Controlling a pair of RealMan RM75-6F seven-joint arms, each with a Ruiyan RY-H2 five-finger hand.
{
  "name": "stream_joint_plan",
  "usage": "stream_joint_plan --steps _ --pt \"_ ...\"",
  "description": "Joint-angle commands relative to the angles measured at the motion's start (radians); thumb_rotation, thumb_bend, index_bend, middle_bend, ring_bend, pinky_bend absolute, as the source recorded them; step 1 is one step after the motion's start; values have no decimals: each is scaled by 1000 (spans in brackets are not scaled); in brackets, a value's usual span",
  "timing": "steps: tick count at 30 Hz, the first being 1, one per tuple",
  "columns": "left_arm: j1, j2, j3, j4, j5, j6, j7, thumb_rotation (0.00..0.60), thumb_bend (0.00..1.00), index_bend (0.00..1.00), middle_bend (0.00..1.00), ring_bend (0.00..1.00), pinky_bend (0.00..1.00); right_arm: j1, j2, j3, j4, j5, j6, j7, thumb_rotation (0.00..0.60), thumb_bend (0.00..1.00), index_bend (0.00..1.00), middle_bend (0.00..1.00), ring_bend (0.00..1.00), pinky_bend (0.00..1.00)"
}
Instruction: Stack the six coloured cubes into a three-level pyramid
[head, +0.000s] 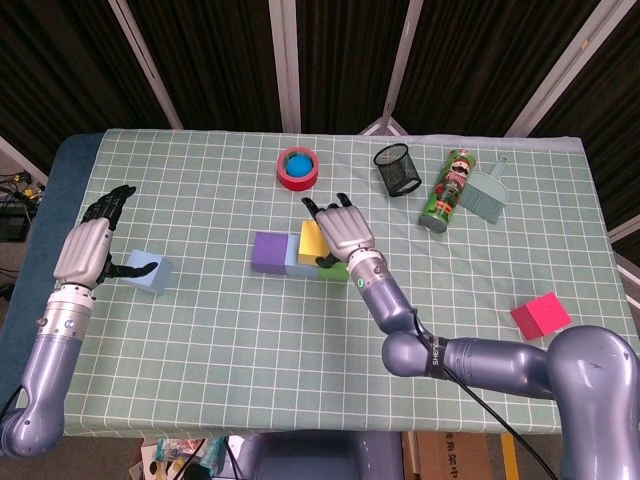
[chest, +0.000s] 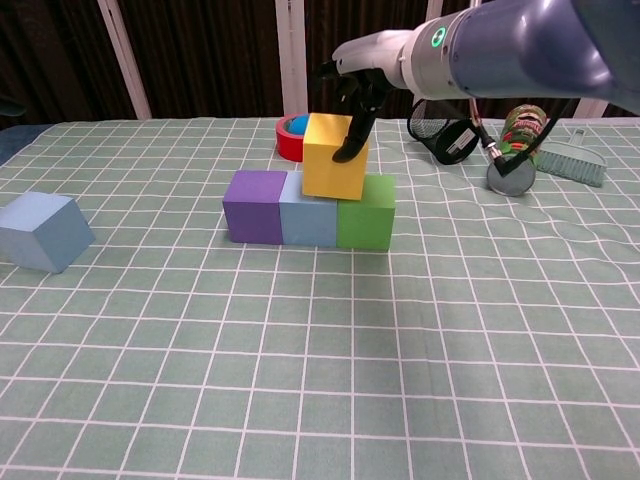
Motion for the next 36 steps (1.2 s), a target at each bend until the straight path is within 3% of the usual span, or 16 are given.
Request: stream_joint_plan --steps 1,36 --pt "0 0 0 0 -1 -1 0 600 100 0 23 0 0 2 7 0 -1 1 -9 1 600 264 0 366 242 0" --pt "-2 0 2 0 0 -2 -1 600 99 0 23 0 0 -1 -3 -30 21 -37 -23 36 600 266 0 366 242 0"
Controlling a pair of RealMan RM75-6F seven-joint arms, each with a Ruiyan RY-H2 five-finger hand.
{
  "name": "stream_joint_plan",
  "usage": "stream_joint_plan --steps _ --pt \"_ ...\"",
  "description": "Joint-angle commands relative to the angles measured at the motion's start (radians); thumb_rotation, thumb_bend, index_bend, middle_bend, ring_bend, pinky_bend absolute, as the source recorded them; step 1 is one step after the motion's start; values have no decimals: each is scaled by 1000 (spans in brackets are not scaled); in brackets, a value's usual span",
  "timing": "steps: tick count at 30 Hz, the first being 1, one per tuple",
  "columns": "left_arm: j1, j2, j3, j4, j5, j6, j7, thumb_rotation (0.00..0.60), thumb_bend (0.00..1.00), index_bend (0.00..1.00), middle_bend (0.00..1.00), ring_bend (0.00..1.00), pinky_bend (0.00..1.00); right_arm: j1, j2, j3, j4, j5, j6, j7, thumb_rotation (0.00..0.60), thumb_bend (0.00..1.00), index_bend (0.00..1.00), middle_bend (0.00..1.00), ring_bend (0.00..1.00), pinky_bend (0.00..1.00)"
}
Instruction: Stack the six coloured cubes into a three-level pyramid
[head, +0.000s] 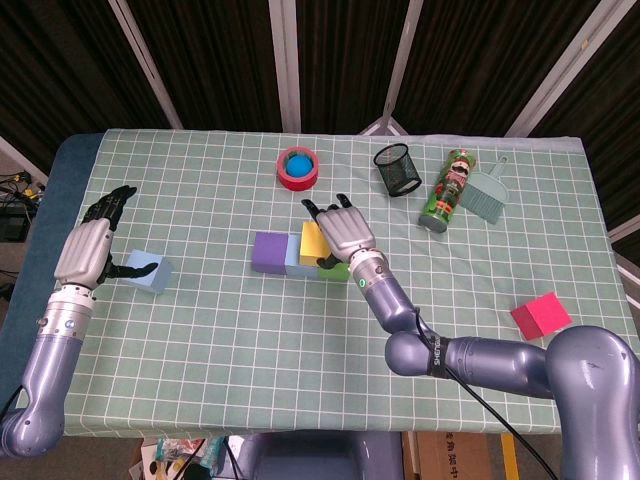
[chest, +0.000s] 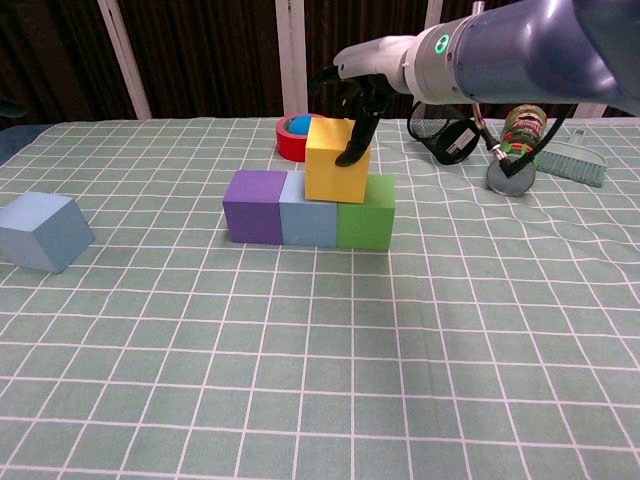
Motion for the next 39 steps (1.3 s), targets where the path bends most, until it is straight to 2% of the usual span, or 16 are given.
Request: stream_joint_plan --steps 1,39 --pt "0 0 1 1 0 -1 1 600 99 0 23 0 0 0 0 -2 1 2 0 -1 600 266 0 366 242 0" --pt "-1 3 0 -3 -6 -2 0 600 99 0 23 0 0 4 -1 -11 -4 14 6 -6 600 265 0 366 243 0"
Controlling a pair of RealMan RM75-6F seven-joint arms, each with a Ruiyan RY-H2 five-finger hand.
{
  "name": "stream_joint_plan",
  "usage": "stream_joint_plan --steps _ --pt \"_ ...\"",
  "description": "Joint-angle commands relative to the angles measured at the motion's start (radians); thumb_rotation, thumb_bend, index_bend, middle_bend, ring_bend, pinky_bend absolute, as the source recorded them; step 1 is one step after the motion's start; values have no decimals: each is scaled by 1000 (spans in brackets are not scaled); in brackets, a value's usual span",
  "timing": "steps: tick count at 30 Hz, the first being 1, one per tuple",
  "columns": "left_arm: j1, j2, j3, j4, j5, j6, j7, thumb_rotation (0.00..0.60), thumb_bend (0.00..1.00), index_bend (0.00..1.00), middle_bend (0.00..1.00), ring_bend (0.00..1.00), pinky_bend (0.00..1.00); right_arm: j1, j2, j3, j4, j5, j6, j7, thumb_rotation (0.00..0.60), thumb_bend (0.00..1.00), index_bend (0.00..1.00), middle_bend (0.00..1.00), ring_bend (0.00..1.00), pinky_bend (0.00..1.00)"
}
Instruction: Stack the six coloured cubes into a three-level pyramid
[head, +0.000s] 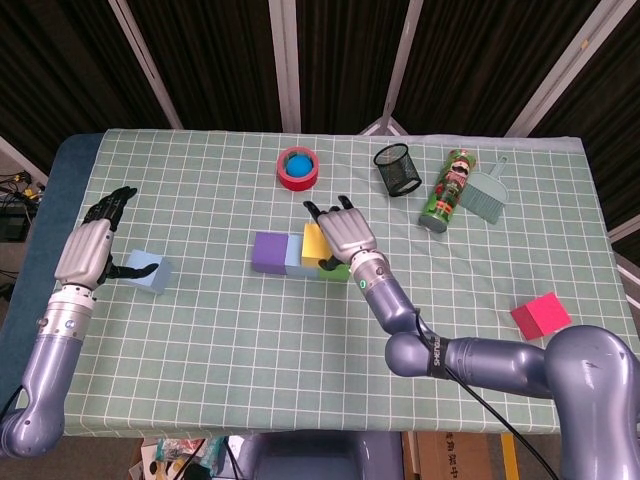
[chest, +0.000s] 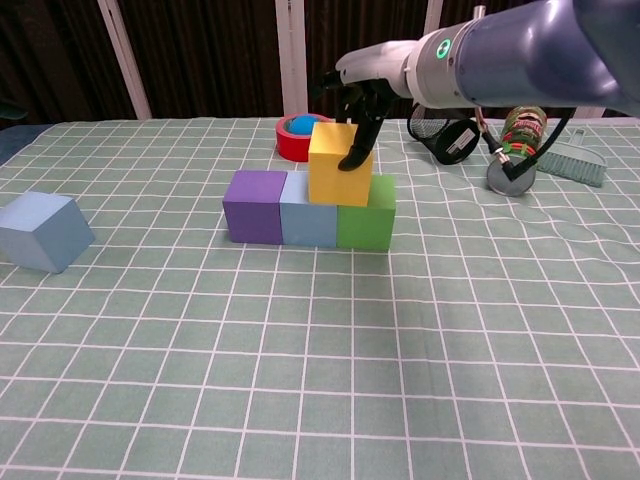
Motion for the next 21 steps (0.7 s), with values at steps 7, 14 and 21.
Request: stream_joint_plan --steps 7,14,21 --pt "0 0 0 1 0 0 1 600 99 0 23 0 0 2 -1 4 1 -7 2 1 600 266 0 366 243 0" --pt "-1 -1 1 0 -1 0 1 600 100 0 23 0 0 -1 -10 -1 8 -5 1 4 600 265 0 366 243 0" --pt "-2 -2 3 2 -2 -2 4 600 99 0 23 0 0 -3 -19 -3 16 -16 3 5 600 265 0 366 242 0"
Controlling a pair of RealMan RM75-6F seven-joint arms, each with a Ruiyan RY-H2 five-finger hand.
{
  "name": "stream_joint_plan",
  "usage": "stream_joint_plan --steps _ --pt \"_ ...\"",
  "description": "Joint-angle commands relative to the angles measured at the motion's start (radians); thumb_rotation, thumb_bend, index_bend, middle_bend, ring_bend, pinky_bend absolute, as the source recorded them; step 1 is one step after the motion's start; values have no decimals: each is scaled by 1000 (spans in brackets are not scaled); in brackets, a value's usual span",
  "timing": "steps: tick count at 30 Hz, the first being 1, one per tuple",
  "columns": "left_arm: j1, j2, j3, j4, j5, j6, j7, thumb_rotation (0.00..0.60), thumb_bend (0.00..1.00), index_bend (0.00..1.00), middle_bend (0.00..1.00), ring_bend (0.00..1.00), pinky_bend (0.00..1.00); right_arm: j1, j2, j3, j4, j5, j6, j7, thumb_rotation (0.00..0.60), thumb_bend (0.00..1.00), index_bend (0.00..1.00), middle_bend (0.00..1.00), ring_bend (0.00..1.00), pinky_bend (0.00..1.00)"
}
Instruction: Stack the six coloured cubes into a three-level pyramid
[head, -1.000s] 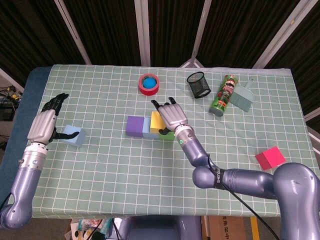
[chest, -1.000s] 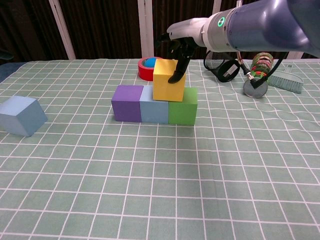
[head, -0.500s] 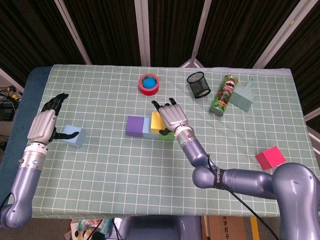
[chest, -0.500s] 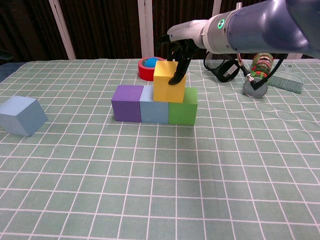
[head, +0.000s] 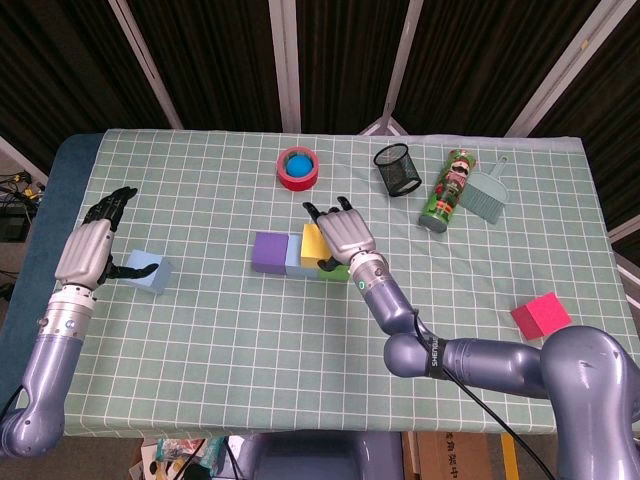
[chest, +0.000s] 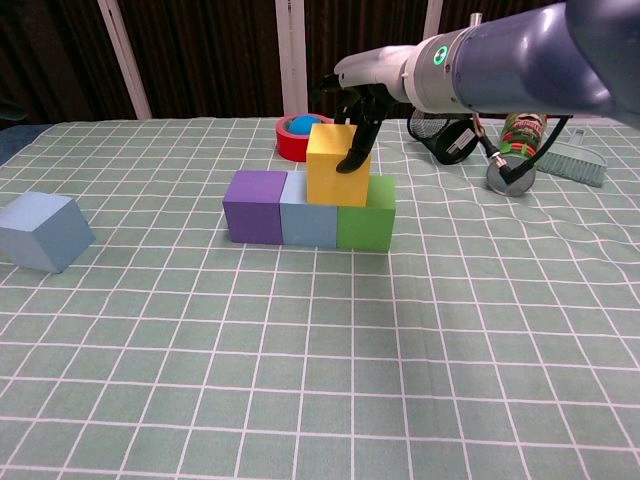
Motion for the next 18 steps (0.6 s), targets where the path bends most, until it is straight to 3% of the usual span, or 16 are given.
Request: stream_joint_plan --steps 1,6,18 --pt "0 0 0 1 -1 0 0 600 99 0 23 0 0 -1 -1 0 1 -3 0 0 600 265 0 366 242 0" --pt "0 0 -1 2 -2 0 -1 600 99 0 23 0 0 -1 -1 -2 -3 0 -1 -2 600 265 0 356 218 0" --pt "1 3 -2 -2 0 2 -3 600 99 0 23 0 0 1 -2 4 -19 9 18 -12 600 265 0 119 78 0"
